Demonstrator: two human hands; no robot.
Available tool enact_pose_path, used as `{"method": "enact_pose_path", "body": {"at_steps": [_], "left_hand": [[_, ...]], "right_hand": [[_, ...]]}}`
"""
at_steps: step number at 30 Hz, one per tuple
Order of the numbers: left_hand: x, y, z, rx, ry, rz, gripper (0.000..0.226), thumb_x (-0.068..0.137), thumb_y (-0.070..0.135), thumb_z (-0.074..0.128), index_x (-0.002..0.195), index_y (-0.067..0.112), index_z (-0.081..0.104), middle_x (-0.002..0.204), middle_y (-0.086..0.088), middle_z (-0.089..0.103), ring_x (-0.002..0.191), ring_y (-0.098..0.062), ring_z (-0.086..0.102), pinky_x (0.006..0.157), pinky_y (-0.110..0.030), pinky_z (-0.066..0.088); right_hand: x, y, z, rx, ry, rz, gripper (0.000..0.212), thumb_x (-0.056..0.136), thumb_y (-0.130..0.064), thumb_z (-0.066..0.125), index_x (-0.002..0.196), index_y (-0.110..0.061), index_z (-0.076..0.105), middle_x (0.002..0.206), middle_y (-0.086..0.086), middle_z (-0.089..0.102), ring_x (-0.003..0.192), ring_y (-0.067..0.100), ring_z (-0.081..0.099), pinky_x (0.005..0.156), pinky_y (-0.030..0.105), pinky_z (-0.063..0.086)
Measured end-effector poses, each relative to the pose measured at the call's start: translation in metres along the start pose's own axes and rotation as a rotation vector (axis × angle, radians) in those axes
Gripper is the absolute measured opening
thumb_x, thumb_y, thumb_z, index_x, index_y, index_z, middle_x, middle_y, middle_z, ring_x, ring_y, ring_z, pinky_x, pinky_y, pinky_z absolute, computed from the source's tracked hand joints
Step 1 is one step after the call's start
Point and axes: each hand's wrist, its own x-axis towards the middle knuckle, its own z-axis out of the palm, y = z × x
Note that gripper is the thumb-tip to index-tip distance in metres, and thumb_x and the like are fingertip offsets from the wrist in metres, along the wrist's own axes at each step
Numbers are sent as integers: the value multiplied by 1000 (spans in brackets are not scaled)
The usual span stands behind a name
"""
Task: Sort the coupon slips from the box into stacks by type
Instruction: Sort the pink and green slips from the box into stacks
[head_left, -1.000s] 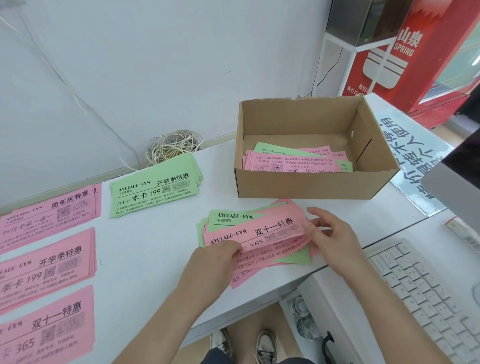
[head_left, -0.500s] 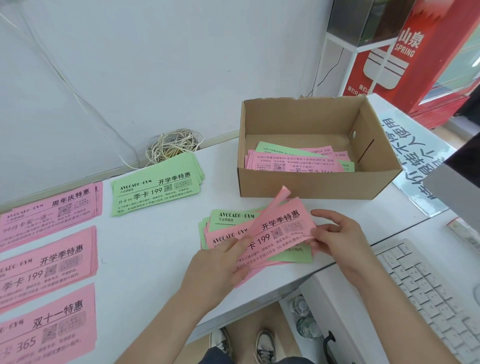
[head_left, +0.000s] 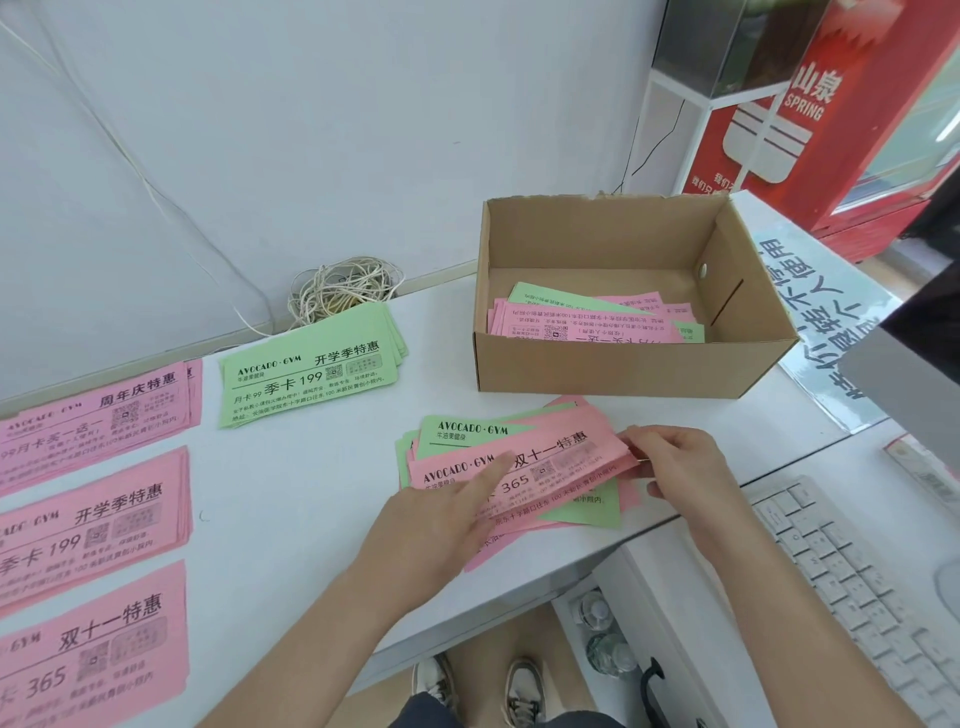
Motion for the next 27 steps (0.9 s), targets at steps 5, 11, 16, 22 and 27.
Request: {"method": "enact_pose_path", "body": {"at_steps": [5,11,16,22,27], "left_hand": [[4,-6,-7,-73,-103,-34,37,90,46,52,119,25,60,111,10,65,100,-15,59,83,-29,44],[7,-5,-7,-13,-150,-9,32,89,44,56,114,24,57,108,11,61,97,-13,56,80,-26,42],[6,-14,-1,-72,-165,4,37,83,48,53,102,17,63,107,5,65,101,-16,59,83,-33,46],[6,-12,-2,-34,-143,30,32,87,47,55,103,21,61,108,9,62,98,-13,58,80,-32,46],[6,-12,-1,-37,-113,46,40,83,52,48,93,19,68,102,9,67,95,-13,63,74,-34,52]], "right_hand": [[1,3,-7,-33,-63,-21,21,92,-16,62,77,-15,77,73,5,74,60,7,63,49,10,40],[5,10,-10,-23,-122,19,16,92,-16,62,86,-12,77,80,9,75,66,11,62,52,18,39],[9,13,-15,36,-193,67,16,93,-13,61,90,-9,76,87,14,75,65,16,63,54,19,41],[9,13,-15,54,-210,65,15,93,-10,60,93,-7,75,83,12,74,58,9,64,49,15,45],[10,11,-14,-14,-182,32,14,91,-18,64,91,-12,76,83,11,75,63,12,62,53,18,42]]}}
